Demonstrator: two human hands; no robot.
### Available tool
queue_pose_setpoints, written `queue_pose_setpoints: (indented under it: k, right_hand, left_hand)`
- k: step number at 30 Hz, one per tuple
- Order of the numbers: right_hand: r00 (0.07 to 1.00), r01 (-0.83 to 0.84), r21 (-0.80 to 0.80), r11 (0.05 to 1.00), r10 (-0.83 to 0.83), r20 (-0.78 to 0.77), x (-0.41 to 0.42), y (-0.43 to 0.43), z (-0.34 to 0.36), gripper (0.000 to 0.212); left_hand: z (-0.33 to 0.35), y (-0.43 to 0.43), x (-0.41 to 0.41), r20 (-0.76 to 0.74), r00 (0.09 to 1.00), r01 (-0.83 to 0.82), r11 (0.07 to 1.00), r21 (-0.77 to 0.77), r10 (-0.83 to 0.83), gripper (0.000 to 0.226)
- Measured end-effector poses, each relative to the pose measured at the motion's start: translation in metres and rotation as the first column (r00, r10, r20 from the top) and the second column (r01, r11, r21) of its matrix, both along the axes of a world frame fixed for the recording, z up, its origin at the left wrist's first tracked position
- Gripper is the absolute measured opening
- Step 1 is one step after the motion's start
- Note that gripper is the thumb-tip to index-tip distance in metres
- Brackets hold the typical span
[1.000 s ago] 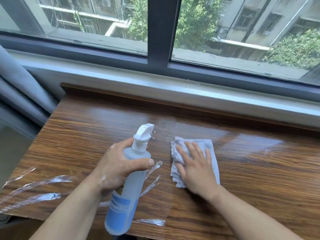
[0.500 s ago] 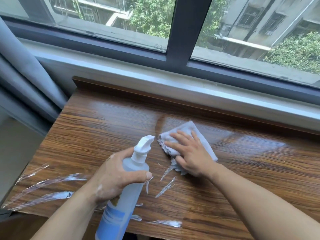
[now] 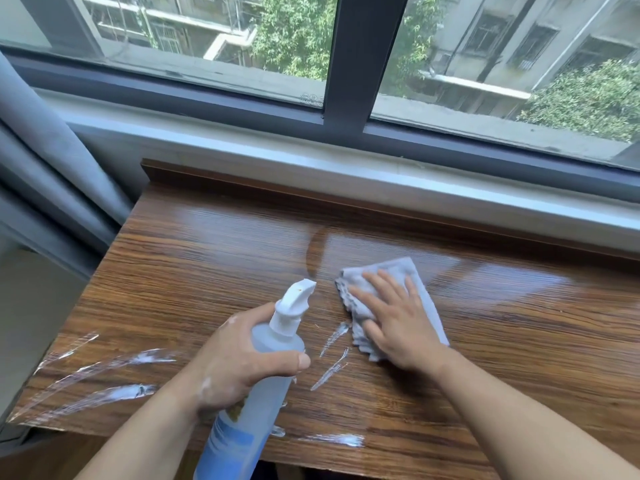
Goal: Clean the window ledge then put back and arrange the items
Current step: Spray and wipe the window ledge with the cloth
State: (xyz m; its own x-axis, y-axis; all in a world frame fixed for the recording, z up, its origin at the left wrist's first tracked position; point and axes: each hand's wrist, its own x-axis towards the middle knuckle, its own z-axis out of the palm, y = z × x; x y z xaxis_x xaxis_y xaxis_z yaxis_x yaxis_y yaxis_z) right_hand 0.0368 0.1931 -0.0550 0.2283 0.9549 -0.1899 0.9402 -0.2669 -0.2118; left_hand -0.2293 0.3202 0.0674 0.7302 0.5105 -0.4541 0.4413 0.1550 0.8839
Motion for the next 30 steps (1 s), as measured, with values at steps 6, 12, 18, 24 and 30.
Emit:
queue_pose_setpoints:
  k: [6, 12, 18, 24, 30]
  right_hand:
    - [0.955, 0.288, -0.006, 0.958, -0.287, 0.079, 0.051, 0.012, -0.001, 0.061]
    - [0.907, 0.42, 0.0, 0.907, -0.42, 0.023, 0.046, 0.039, 0.002, 0.055]
    - [0.945, 0.326, 0.004, 0.946, -0.325, 0.044, -0.024, -0.046, 0.0, 0.058]
    - [0.933, 0.359, -0.048, 0.932, -0.358, 0.03, -0.029, -0.046, 0.0, 0.066]
    - [0.892, 0.451, -0.005, 0.892, -0.451, -0.02, -0.003, 0.021, 0.004, 0.053]
  left_hand:
    - [-0.003, -0.009, -0.003, -0.089, 0.992, 0.094, 0.996, 0.004, -0.093, 0.05]
    - [-0.012, -0.023, -0.008, -0.148, 0.973, 0.174, 0.985, -0.017, -0.174, 0.05]
    - [-0.015, -0.026, -0.011, -0.18, 0.967, 0.195, 0.979, 0.062, -0.181, 0.059]
    - [-0.013, -0.024, -0.017, -0.189, 0.96, 0.225, 0.971, 0.08, -0.207, 0.065]
    - [-0.012, -0.024, -0.022, -0.174, 0.959, 0.236, 0.971, 0.042, -0.225, 0.063]
